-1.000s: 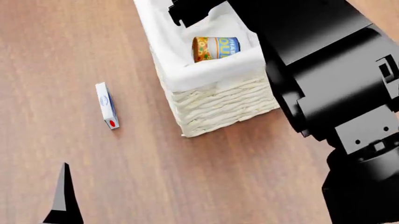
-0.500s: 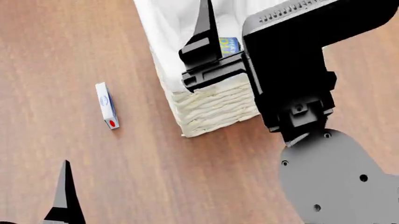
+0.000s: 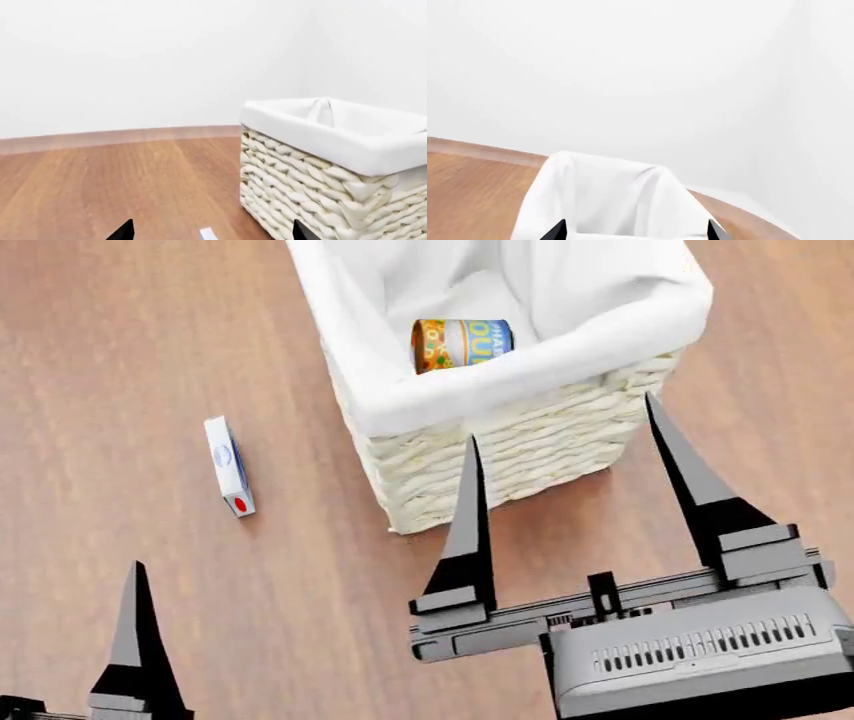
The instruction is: Pick up the alphabet soup and the cream cheese box, and put them in the basket.
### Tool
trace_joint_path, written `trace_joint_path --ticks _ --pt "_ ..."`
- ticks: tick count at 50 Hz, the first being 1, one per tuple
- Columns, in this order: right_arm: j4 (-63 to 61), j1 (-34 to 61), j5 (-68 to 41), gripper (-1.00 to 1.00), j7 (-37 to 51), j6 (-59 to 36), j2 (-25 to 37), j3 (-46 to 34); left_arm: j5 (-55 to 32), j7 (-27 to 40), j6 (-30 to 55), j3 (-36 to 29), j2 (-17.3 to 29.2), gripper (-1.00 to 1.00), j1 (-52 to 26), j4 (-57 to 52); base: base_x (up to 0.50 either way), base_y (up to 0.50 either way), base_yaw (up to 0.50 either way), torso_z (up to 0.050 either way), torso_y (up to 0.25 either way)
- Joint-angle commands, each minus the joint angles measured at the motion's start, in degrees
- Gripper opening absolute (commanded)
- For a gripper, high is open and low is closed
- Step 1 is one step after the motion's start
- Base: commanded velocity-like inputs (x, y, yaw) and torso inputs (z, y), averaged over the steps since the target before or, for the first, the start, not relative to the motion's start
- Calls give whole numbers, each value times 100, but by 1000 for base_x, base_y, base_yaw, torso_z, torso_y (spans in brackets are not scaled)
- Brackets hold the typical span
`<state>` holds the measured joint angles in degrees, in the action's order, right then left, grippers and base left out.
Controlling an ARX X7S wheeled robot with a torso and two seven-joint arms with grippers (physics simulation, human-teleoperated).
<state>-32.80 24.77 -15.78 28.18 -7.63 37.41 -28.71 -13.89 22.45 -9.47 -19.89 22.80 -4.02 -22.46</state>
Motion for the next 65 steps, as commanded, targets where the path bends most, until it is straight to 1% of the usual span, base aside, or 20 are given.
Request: trace_joint_path --ticks 1,9,14,18,20,23,25,27,29,31,39,40,45,53,57,65 --pt "211 -605 196 100 168 518 -39 -83 25 23 10 16 16 100 -68 17 0 0 0 0 0" --pt "264 -609 169 100 158 525 -53 -87 -7 12 66 -9 7 100 -140 39 0 0 0 0 0" --pt "254 -605 137 100 181 520 -54 -53 -48 -14 152 -8 -18 100 -330 142 0 0 0 0 0" --pt "239 -567 126 100 172 514 -55 -41 -77 -60 367 -53 -83 100 -688 261 0 0 0 0 0" --pt "254 -575 131 100 166 543 -68 -52 -222 -108 462 -55 -128 100 -835 306 0 0 0 0 0" --pt "260 -600 139 100 161 568 -73 -70 -316 -226 734 -190 -210 100 -1118 502 0 0 0 0 0" --pt "241 -591 122 100 138 561 -69 -82 -666 -412 803 -205 -333 100 -1286 739 0 0 0 0 0" --pt "236 -583 132 100 142 547 -68 -84 -556 -418 828 -265 -394 100 -1439 952 0 0 0 0 0" --pt "247 -583 122 100 129 535 -73 -99 -594 -508 900 -314 -552 100 -1749 1383 0 0 0 0 0" --pt "223 -579 151 100 125 505 -68 -124 -657 -558 1038 -347 -584 100 -1887 1506 0 0 0 0 0" --pt "208 -577 122 100 119 474 -60 -125 -834 -841 1062 -367 -760 100 -2358 2224 0 0 0 0 0" --pt "234 -564 126 100 109 479 -71 -132 -727 -845 967 -397 -782 100 -2390 2361 0 0 0 0 0" --pt "240 -580 120 100 95 483 -81 -160 -780 -938 906 -401 -852 100 -2464 2692 0 0 0 0 0" --pt "246 -584 85 100 97 460 -79 -153 -628 -1028 681 -493 -984 100 -2617 3254 0 0 0 0 0" --pt "243 -617 84 100 110 463 -79 -160 -501 -1083 477 -521 -1121 100 -2845 3852 0 0 0 0 0" --pt "251 -635 97 100 135 454 -79 -157 -419 -1136 268 -526 -1336 100 -3213 4704 0 0 0 0 0"
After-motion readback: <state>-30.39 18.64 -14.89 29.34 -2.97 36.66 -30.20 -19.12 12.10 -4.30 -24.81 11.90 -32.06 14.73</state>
